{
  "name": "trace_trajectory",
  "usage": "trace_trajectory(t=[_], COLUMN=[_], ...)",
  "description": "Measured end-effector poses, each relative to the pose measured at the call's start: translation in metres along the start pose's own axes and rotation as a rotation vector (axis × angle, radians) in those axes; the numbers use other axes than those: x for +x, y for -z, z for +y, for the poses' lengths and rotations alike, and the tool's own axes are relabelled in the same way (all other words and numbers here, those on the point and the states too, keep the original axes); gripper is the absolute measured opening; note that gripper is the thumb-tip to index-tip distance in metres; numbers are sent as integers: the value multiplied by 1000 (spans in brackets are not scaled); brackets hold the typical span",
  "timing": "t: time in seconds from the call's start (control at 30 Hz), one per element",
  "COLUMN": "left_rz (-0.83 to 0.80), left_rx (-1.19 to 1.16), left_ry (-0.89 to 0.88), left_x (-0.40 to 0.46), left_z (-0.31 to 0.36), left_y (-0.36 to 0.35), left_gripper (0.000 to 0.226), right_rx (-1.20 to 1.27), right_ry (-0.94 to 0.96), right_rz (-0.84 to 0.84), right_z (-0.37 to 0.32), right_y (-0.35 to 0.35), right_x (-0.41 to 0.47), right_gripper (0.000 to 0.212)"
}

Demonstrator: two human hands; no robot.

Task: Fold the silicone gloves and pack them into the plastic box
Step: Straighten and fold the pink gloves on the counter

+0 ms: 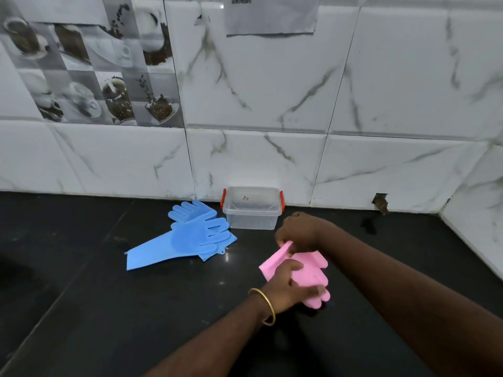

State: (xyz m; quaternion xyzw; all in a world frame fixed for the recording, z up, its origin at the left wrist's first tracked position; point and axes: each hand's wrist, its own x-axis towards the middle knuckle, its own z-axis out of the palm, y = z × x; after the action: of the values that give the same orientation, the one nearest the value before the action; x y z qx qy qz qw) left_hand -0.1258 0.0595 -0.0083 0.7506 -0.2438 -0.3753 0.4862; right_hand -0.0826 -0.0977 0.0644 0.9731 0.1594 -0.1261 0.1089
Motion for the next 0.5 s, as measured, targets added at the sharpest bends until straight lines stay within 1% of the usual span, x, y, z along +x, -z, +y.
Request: trace_trajectory(t=[0.07,0.13,0.17,0.2,0.27,0.33,0.37,0.43,0.5], left_rz=[33,63,78,84,143,189,196,191,217], left_rx=[-488,-936,-1102,-1192,-1253,-1277,-1266,-1183,-1084], left_ry=[104,218,254,260,281,292,286,272,273], left_x=[4,9,9,10,11,13,13,11,9], left_z=[7,15,16,19,28,36,38,39,36], left_y=[11,31,38,46,62,76,82,90,96], left_gripper=[82,95,98,94,69,36,25,16,19], right_rx=[46,29,16,0,-57,-103,-102,-42,82], right_ry=[-51,-92,-111,-126,-151,-167,-175,-211,-298], right_rz=[65,112,145,203,306,397,444,547,657], right_z=[13,14,12,9,0,-13,-20,-35,-50], right_y=[6,8,10,14,22,23,22,16,4], right_x=[-10,-17,-19,-21,-26,-29,-31,-37,-41], right_gripper=[18,19,20,19,16,18,20,22,29])
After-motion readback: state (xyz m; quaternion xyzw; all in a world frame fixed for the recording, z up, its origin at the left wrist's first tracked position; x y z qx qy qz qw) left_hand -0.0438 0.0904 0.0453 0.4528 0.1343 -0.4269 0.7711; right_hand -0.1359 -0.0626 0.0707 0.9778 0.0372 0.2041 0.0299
